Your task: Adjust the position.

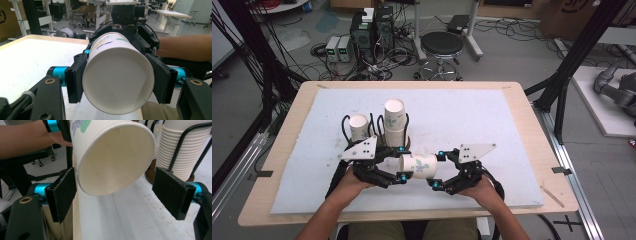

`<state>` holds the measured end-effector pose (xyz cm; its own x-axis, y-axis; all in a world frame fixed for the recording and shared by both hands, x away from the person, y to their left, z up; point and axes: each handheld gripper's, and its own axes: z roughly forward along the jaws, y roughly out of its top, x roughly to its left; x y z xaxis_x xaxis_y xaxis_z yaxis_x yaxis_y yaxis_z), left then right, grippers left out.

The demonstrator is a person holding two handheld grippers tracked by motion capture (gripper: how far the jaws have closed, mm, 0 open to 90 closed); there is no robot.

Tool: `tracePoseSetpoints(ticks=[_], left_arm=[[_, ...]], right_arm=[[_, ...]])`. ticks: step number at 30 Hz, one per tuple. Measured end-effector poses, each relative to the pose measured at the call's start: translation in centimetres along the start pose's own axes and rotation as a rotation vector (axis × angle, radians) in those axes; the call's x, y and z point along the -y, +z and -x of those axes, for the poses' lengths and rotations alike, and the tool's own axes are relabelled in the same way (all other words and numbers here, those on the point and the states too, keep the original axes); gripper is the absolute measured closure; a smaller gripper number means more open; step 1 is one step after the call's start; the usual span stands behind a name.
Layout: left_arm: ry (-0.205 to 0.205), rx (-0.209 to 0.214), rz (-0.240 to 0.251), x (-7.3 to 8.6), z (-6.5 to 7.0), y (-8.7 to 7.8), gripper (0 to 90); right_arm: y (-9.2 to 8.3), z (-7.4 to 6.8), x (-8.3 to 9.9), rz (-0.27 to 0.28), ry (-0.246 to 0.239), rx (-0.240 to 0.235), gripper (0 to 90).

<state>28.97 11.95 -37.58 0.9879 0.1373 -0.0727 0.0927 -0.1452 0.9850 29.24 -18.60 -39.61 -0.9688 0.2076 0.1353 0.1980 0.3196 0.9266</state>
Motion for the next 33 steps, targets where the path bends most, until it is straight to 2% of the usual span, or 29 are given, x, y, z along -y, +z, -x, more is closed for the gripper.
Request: tracePoseSetpoints(ticks=[5,12,17,24,33], left_arm=[[0.001,0.018,-0.008,0.00,0.04,0.20,37.1],[0.002,0.046,-0.006,0.05,0.15,0.54,37.2],[-0.005,0.055,0.005,0.21,0.14,0.56,37.3],[-0.015,0.061,0.016,0.41,0.06,0.43,37.2],[-0.014,0.047,-0.014,0.66,0.23,0.40,36.5]], right_arm=[[0.15,0.03,-0.05,0.004,-0.003,-0.012,20.2],[0.34,0.11,-0.06,0.020,-0.009,-0.055,20.5],[0.39,0.12,0.05,0.039,-0.021,-0.095,26.4],[0.33,0.20,0.18,0.059,-0.019,-0.106,29.3],[0.08,0.29,0.20,0.054,-0.013,-0.122,33.6]])
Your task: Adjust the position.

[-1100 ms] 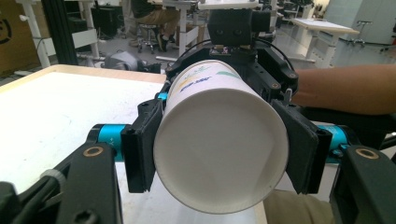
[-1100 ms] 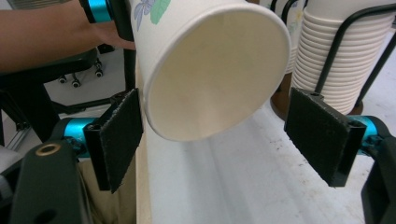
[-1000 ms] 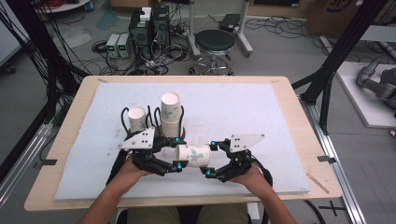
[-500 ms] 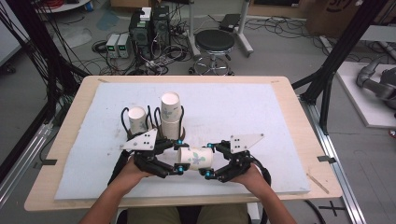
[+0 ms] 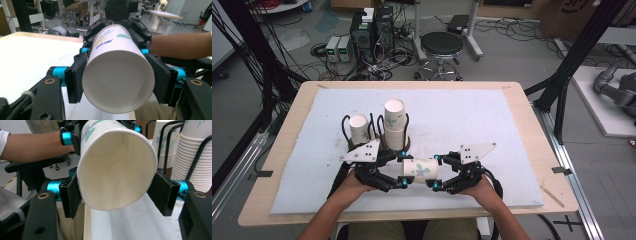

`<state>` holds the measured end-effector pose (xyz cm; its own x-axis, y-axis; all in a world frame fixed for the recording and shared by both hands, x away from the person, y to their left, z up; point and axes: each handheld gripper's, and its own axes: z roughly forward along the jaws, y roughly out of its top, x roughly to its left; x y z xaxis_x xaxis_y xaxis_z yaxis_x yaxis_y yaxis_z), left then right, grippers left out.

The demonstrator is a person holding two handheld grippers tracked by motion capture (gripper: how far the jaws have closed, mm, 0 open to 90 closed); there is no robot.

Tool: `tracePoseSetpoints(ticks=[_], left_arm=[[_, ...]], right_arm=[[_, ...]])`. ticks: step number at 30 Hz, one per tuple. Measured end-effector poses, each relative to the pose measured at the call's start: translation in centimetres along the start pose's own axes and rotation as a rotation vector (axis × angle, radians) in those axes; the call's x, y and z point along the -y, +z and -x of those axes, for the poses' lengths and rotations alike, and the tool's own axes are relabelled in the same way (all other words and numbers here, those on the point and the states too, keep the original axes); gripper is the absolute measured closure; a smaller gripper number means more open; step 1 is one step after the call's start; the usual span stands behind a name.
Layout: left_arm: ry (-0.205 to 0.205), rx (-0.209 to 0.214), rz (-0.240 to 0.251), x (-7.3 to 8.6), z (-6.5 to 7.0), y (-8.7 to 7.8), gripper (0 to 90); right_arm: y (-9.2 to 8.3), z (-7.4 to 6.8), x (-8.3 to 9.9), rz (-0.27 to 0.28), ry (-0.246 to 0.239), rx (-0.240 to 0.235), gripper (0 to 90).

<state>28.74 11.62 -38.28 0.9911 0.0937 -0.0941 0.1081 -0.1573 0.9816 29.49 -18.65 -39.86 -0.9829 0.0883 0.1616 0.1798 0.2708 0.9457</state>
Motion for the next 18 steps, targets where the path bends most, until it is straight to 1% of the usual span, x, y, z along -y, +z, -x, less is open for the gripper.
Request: tracePoseSetpoints(ticks=[2,5,7,10,11,12,13,15,16,17,18], left_arm=[[-0.004,0.004,-0.002,0.08,0.05,0.01,36.0],[-0.005,-0.004,-0.014,0.14,0.12,0.10,34.1],[-0.018,-0.018,-0.024,0.13,0.17,0.19,27.3],[-0.034,-0.058,-0.050,0.02,0.18,0.13,15.6],[-0.044,-0.063,-0.055,-0.03,0.19,0.05,14.8],[-0.043,-0.072,-0.061,-0.10,0.16,-0.04,14.8],[-0.045,-0.081,-0.067,-0.18,0.17,-0.17,14.8],[-0.038,-0.085,-0.081,-0.40,0.13,-0.42,14.8],[-0.030,-0.094,-0.095,-0.53,0.12,-0.51,14.8],[-0.029,-0.101,-0.109,-0.67,0.14,-0.55,14.8],[-0.027,-0.103,-0.118,-0.79,0.11,-0.60,14.8]], right_arm=[[-0.02,0.00,-0.03,-0.004,-0.006,-0.006,34.1],[-0.02,0.01,-0.03,-0.004,-0.002,-0.009,34.1],[-0.03,0.01,-0.05,-0.008,0.000,-0.011,34.1],[-0.09,0.03,-0.09,-0.019,0.000,-0.012,34.0],[-0.14,0.06,-0.11,-0.022,-0.001,-0.008,33.9],[-0.22,0.09,-0.14,-0.026,0.001,-0.007,33.9],[-0.32,0.12,-0.20,-0.034,0.001,0.006,33.9],[-0.47,0.17,-0.36,-0.060,-0.007,0.024,33.8],[-0.56,0.25,-0.55,-0.081,-0.006,0.036,33.8],[-0.56,0.25,-0.55,-0.081,-0.006,0.036,33.8],[-0.59,0.27,-0.65,-0.093,-0.006,0.037,33.8]])
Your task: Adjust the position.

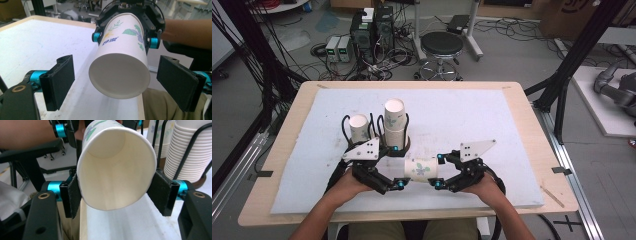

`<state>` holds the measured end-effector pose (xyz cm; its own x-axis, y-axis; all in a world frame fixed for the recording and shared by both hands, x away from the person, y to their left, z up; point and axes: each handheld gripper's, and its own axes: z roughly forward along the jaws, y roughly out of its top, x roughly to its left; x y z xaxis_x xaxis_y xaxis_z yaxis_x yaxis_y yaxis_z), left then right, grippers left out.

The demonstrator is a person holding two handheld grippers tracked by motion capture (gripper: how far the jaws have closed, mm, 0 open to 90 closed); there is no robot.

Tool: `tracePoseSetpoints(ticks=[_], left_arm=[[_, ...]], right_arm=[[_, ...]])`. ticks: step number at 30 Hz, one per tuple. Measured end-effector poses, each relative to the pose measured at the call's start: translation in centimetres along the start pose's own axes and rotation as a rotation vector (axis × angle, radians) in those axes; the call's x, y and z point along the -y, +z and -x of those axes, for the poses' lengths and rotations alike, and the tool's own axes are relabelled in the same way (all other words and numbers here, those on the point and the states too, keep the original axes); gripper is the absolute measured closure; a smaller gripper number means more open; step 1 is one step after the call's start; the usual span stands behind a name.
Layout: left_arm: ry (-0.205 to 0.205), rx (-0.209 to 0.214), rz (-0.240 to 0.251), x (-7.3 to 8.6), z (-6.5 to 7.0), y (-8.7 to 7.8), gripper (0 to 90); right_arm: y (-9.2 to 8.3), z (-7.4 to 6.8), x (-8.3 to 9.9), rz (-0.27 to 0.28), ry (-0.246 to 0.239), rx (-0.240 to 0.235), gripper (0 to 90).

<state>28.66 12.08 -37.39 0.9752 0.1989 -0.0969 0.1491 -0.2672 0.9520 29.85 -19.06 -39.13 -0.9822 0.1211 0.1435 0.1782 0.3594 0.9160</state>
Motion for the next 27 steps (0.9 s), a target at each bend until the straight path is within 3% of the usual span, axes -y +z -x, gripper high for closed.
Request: tracePoseSetpoints(ticks=[4,8,10,16,18,27], left_arm=[[0.015,-0.013,-0.053,-0.4,0.1,0.0,15.1],[0.032,-0.022,-0.107,-0.6,0.1,0.1,15.3],[0.036,-0.021,-0.127,-0.6,0.1,0.2,15.5],[0.033,-0.029,-0.154,-0.6,0.0,0.3,15.8],[0.041,-0.031,-0.164,-0.8,0.0,0.3,15.8],[0.076,-0.024,-0.238,-1.3,0.0,1.0,15.8]], right_arm=[[-0.1,0.1,-0.5,-0.049,-0.010,0.011,33.8],[-0.1,0.3,-1.6,-0.136,-0.035,0.032,33.5],[-0.1,0.3,-1.8,-0.148,-0.040,0.033,33.5],[0.0,0.3,-3.2,-0.236,-0.064,0.041,33.6],[0.2,0.3,-3.8,-0.286,-0.080,0.047,33.6],[0.8,0.2,-5.5,-0.407,-0.126,0.049,33.3]])
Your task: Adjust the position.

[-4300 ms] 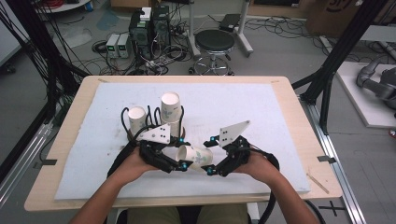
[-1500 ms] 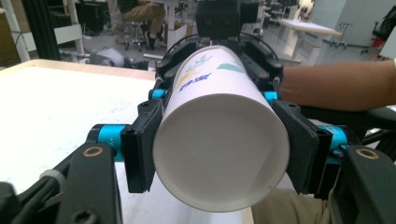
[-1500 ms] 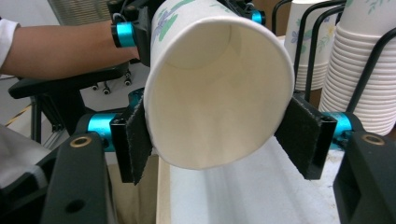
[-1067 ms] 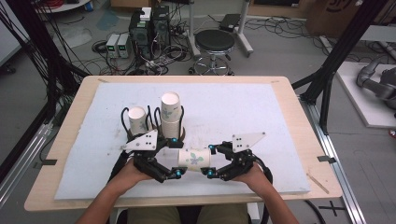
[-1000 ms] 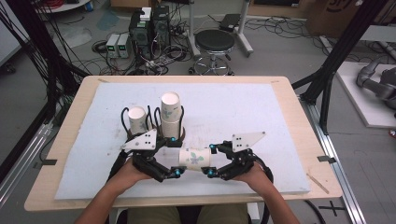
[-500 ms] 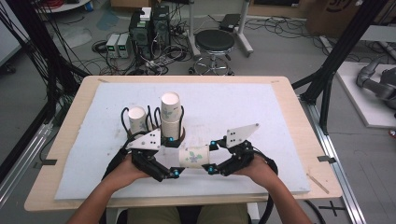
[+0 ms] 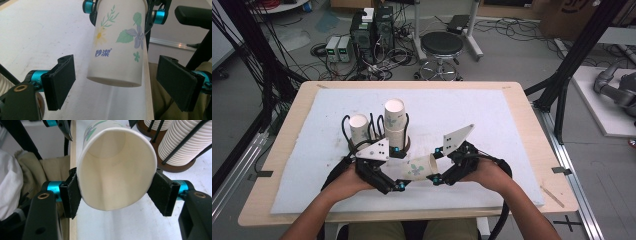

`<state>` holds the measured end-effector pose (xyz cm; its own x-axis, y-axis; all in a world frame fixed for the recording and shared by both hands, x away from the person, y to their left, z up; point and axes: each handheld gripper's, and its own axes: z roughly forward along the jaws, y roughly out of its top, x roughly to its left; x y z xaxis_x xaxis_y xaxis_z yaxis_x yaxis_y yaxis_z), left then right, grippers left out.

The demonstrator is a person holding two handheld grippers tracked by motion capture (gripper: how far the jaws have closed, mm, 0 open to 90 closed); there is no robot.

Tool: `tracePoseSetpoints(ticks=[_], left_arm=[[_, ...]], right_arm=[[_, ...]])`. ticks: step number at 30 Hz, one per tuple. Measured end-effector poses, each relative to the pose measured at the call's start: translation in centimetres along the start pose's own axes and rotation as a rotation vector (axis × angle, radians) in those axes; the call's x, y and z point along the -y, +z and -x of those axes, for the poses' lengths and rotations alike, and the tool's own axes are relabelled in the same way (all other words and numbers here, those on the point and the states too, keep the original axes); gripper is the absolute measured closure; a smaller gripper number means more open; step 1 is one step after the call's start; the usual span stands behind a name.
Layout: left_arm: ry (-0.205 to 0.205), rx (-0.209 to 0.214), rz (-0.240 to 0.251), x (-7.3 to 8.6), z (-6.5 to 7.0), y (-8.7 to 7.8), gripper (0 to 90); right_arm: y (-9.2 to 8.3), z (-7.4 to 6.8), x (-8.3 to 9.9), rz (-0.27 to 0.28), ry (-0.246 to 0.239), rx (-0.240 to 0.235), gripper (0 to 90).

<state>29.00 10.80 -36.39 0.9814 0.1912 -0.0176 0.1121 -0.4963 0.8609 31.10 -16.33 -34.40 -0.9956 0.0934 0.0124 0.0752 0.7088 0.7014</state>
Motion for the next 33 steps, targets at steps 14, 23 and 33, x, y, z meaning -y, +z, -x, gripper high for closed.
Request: tracePoseSetpoints(ticks=[14,23,33], left_arm=[[0.023,0.006,-0.074,-0.7,0.1,1.0,16.4],[0.029,0.011,-0.107,-0.6,0.0,1.5,17.7],[0.030,0.021,-0.139,-0.6,0.1,2.1,19.5]], right_arm=[[0.5,-0.2,-3.4,-0.187,-0.085,0.010,33.3],[1.1,-0.4,-4.4,-0.256,-0.110,0.003,32.9],[1.8,-0.4,-5.3,-0.326,-0.135,-0.006,32.9]])
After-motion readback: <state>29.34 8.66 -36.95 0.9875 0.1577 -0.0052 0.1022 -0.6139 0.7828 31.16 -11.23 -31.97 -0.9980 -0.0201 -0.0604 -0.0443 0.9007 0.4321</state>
